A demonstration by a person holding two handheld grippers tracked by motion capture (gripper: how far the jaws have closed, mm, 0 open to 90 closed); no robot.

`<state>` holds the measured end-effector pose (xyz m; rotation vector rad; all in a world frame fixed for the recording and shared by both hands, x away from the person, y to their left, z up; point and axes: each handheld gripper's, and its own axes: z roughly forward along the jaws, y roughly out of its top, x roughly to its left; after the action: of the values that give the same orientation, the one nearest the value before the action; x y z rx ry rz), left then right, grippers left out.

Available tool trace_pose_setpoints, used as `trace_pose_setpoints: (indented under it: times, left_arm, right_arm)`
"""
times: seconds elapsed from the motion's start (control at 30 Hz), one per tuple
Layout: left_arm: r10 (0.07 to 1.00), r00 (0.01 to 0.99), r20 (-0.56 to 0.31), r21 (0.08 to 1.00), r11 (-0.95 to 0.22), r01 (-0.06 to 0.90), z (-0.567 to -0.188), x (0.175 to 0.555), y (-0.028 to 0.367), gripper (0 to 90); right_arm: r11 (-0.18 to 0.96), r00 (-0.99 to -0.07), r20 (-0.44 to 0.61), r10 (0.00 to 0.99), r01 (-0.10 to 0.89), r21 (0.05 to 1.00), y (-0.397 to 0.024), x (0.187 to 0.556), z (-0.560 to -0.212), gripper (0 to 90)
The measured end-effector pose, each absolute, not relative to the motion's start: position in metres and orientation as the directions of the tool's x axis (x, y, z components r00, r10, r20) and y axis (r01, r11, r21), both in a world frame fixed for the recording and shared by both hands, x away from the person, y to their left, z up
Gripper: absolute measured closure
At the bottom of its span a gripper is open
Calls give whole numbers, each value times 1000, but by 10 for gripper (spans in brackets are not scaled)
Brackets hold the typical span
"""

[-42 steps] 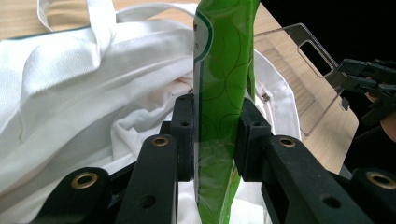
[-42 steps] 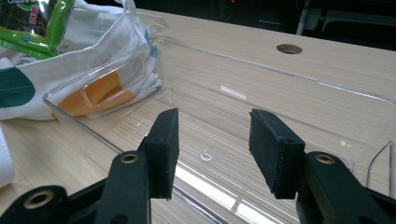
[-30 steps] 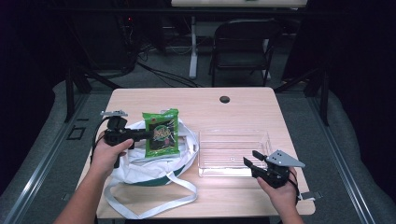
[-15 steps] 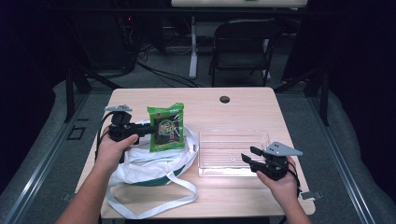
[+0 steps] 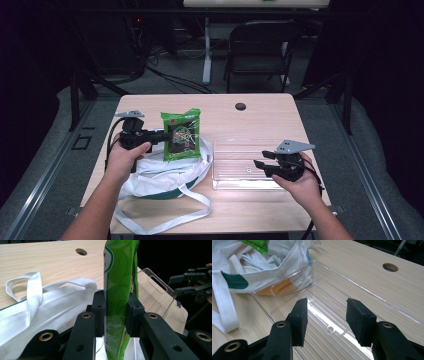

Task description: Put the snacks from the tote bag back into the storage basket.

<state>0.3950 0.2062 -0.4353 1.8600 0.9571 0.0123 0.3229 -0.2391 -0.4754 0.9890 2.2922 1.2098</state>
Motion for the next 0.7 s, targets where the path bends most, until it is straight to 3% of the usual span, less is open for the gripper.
trace_pose_setpoints:
  times: [0.4,0.7]
  left_arm:
    - [610,696,-379,781,-193,594,-428,397,201,735]
    - [604,705,-372,789,-194,583,-425,398,197,734]
  right_arm:
    - [458,-708,-62,704,385,801,-231,335,-449,485]
    - [508,-748,-46,662,404,760,-226,346,-437,513]
